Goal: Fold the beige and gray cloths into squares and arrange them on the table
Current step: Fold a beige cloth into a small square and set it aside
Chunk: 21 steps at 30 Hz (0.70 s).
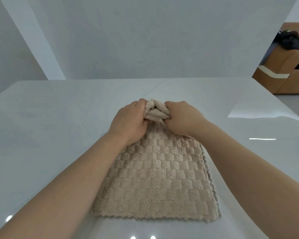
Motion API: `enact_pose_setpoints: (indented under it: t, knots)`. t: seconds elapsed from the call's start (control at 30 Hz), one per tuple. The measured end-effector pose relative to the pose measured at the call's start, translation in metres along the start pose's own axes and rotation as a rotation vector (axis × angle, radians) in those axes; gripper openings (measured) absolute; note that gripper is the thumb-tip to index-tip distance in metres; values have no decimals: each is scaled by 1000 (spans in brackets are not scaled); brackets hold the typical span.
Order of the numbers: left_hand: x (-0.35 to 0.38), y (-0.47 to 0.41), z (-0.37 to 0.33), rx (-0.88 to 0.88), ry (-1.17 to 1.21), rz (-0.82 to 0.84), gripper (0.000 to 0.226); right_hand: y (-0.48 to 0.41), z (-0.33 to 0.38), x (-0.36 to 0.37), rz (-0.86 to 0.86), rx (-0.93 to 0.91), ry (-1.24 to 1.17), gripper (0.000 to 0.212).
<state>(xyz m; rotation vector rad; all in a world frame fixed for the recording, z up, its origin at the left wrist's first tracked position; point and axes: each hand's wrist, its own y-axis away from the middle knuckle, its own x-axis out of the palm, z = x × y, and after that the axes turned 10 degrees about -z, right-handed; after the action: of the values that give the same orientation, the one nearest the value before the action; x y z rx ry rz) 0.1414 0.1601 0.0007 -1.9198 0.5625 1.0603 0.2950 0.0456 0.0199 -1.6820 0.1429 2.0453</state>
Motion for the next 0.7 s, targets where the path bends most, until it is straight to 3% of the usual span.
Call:
enact_pose_setpoints:
  t: [0.1,0.23,0.3,0.57,0.7]
  knots:
    - [-2,-10,-8,-23,92,2,49,9,-8,-16,-10,34,-178,12]
    - [-8,-26,-32,24,109,-65,22,23,-27,-47,5,97,-362,13]
    - [-12,-32,-46,35,161,-46,19,29,-43,-59,83,117,-420,17]
    - [-11,-40,-121,-179,472,382,26,52,-129,-98,287,244,-594,37]
    - [18,-36,-162,-286,653,557,31,62,-174,-112,379,281,-535,32]
